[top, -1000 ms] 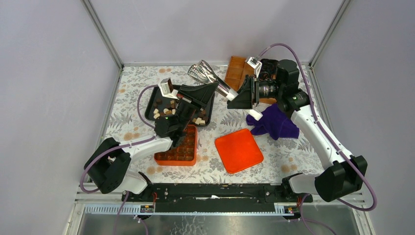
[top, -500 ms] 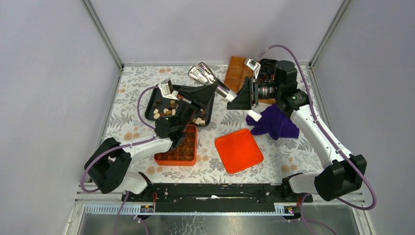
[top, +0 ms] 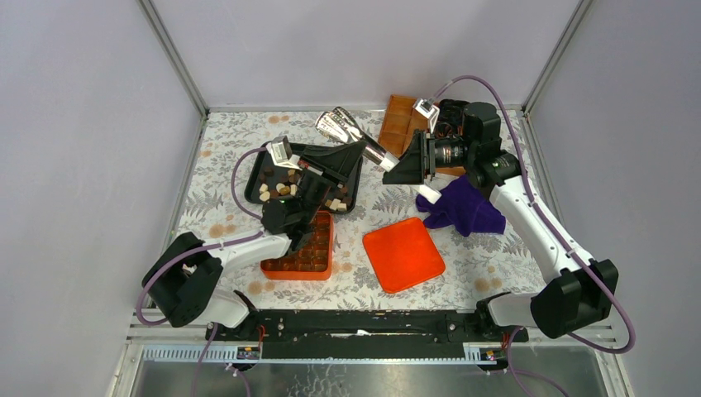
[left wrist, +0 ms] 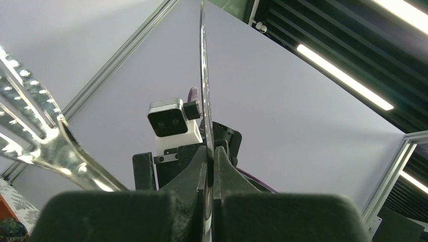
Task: Pack the chocolate
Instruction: Pick up the clamp at the center of the board.
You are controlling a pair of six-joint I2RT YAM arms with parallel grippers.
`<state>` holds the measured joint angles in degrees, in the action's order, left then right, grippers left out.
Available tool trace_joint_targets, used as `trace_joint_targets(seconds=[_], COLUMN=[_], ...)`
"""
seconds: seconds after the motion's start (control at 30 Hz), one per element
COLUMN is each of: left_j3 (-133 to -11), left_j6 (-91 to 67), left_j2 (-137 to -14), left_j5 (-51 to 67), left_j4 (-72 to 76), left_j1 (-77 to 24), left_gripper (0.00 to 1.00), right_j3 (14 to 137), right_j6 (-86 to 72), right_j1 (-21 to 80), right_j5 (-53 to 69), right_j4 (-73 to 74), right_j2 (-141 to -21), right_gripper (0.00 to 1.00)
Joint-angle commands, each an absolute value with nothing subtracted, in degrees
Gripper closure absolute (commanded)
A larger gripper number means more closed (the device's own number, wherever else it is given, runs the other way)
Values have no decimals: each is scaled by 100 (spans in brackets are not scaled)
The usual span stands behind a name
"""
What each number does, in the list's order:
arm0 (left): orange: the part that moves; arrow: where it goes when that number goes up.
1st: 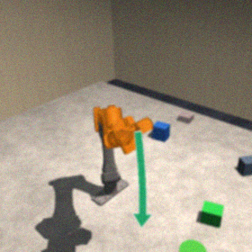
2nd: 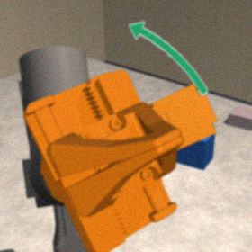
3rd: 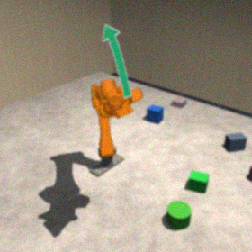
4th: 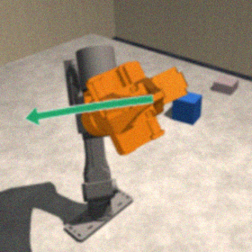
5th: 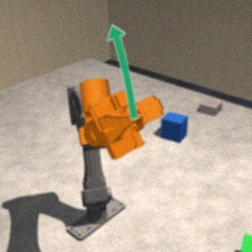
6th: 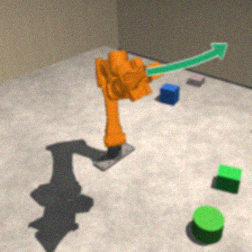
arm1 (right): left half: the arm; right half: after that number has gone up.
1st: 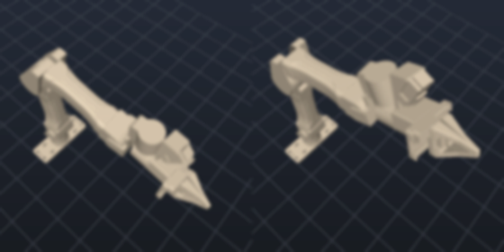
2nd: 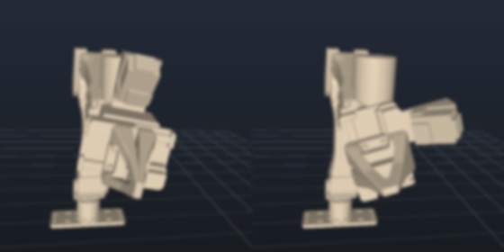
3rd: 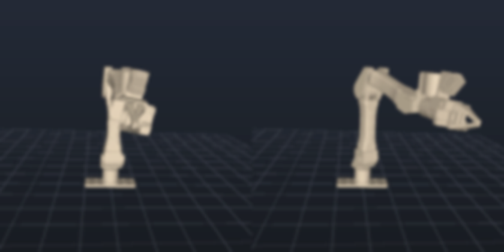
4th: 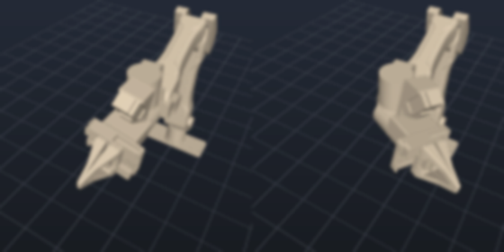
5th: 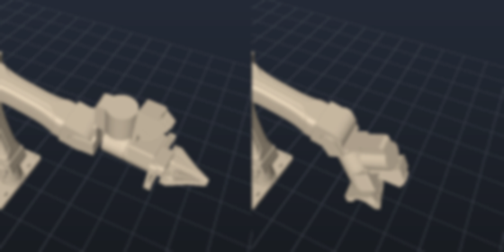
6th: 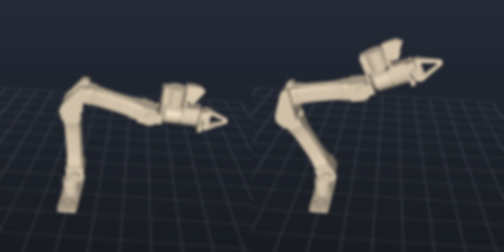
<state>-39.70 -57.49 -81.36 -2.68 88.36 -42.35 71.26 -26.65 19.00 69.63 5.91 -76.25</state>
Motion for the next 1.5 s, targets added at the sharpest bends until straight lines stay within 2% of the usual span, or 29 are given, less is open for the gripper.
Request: trace_joint_targets(seconds=[0.0, 0.13, 0.23, 0.4, 0.57, 0.67, 0.9, 1.0, 1.07, 1.2, 1.33, 1.47], left_j3=[-3944, -3959, -3943, -3875, -3737, -3637, -3131, -2813, -2653, -2609, -3100, -3729], left_j6=[-5661, -5682, -5716, -5739, -5735, -5741, -5721, -5717, -5627, -5223, -4744, -4316], left_j2=[-8058, -8105, -8110, -8048, -7961, -7884, -7465, -7037, -6627, -5593, -4812, -4650], left_j5=[-470, -486, -507, -546, -648, -715, -977, -1064, -1026, -938, -1253, -1880], left_j4=[9220, 9220, 9220, 9220, 9209, 9204, 9125, 8751, 8127, 5587, 2532, -56], left_j1=[-4223, -4223, -4223, -4226, -4221, -4225, -4224, -4225, -4221, -4212, -4203, -4208], left_gripper=[100, 100, 100, 80, 56, 46, 35, 34, 33, 32, 32, 34], right_j3=[7296, 7282, 7219, 7099, 6975, 6932, 6928, 7155, 7433, 8000, 8192, 8312], right_j6=[-2660, -2695, -2853, -3079, -3337, -3433, -3339, -2569, -1729, 46, 1219, 1925], right_j1=[1898, 1898, 1898, 1898, 1870, 1856, 1744, 1646, 1595, 1591, 1591, 1631], right_j5=[7034, 7052, 7094, 7143, 7201, 7237, 7270, 7151, 6886, 5884, 4878, 4079], right_j4=[469, 454, 289, 61, -305, -414, -377, 477, 1357, 3140, 3805, 4127], right_j2=[-7620, -7620, -7612, -7603, -7610, -7603, -7596, -7614, -7672, -7890, -8051, -8270], right_gripper=[35, 48, 53, 52, 52, 52, 53, 53, 53, 53, 53, 53])
